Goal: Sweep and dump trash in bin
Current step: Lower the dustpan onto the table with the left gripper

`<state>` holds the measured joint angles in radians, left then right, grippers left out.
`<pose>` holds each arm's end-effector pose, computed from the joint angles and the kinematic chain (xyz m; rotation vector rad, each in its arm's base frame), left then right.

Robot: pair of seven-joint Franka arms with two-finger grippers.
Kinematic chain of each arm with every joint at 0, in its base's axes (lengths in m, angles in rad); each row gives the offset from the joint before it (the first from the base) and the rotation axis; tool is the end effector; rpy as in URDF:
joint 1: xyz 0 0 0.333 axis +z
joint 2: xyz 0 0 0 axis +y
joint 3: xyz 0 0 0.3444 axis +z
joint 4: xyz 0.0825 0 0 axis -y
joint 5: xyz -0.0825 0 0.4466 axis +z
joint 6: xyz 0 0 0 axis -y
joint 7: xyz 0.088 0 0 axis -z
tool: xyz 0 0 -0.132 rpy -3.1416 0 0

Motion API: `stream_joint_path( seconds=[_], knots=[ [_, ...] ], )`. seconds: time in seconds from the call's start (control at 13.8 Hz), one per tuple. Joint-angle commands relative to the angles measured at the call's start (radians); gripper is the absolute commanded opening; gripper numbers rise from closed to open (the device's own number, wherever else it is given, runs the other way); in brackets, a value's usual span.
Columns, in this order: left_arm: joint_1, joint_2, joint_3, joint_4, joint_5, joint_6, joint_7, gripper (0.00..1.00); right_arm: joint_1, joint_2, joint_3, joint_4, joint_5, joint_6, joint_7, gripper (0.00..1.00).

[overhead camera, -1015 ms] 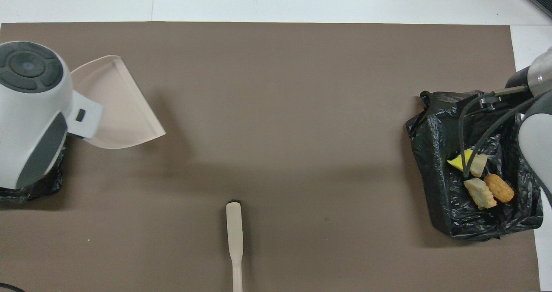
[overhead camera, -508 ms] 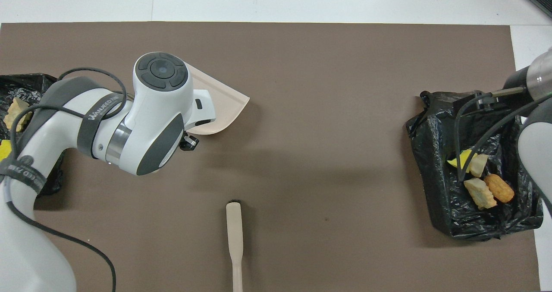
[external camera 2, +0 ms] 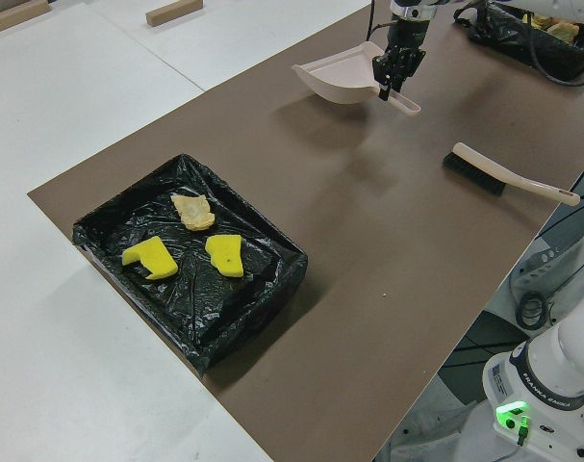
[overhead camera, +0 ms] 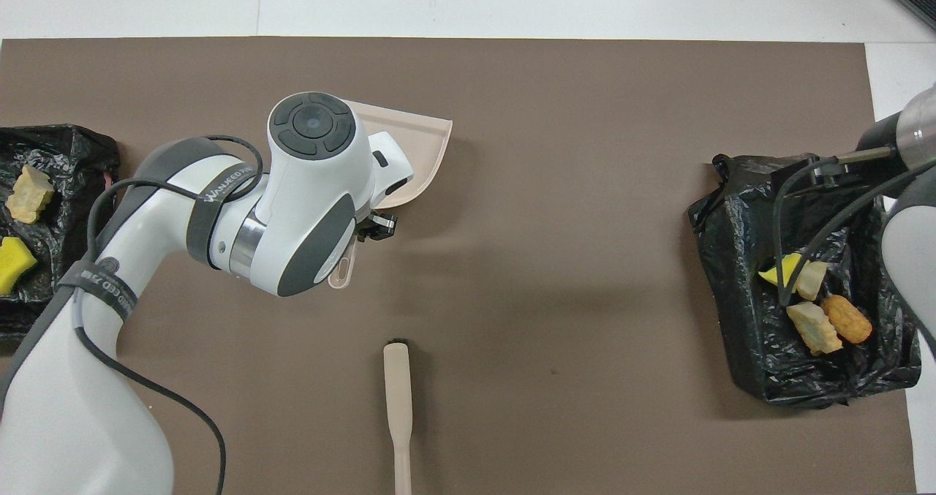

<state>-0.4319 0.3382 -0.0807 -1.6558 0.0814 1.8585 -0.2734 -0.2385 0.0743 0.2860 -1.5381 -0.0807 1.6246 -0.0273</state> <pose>0.6185 -0.3335 0.3804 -3.0139 0.4014 0.1599 0.6463 0.0143 0.6053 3.0796 0.1196 0.0244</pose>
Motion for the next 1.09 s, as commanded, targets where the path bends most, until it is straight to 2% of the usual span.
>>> stream_joint_path(
  seconds=[0.0,0.15,0.22,0.51,0.73,0.87,1.02],
  knots=[
    [-0.013,0.015,0.013,0.021,-0.031,0.019,-0.052,0.0,0.075,-0.01,-0.083,-0.001,0.013,-0.02,0.003,1.0],
    [-0.01,0.015,0.013,0.019,-0.037,0.025,-0.052,0.0,0.21,-0.013,-0.251,0.001,0.035,-0.023,0.001,1.0],
    [-0.005,0.015,0.013,0.018,-0.038,0.036,-0.053,0.0,0.217,-0.019,-0.275,0.001,0.054,-0.023,0.003,1.0],
    [-0.005,0.027,0.013,0.016,-0.043,0.056,-0.14,0.0,0.212,-0.065,-0.286,-0.004,0.068,-0.051,0.013,1.0],
    [-0.018,0.056,0.013,0.016,-0.042,0.06,-0.148,0.0,0.219,-0.094,-0.277,-0.043,0.067,-0.049,0.013,1.0],
    [-0.016,0.059,0.012,0.016,-0.045,0.099,-0.147,0.0,0.217,-0.093,-0.277,-0.04,0.065,-0.048,0.01,1.0],
    [-0.018,0.055,0.012,0.001,-0.042,0.082,-0.141,0.0,0.214,-0.093,-0.277,-0.04,0.065,-0.048,0.01,1.0]
  ],
)
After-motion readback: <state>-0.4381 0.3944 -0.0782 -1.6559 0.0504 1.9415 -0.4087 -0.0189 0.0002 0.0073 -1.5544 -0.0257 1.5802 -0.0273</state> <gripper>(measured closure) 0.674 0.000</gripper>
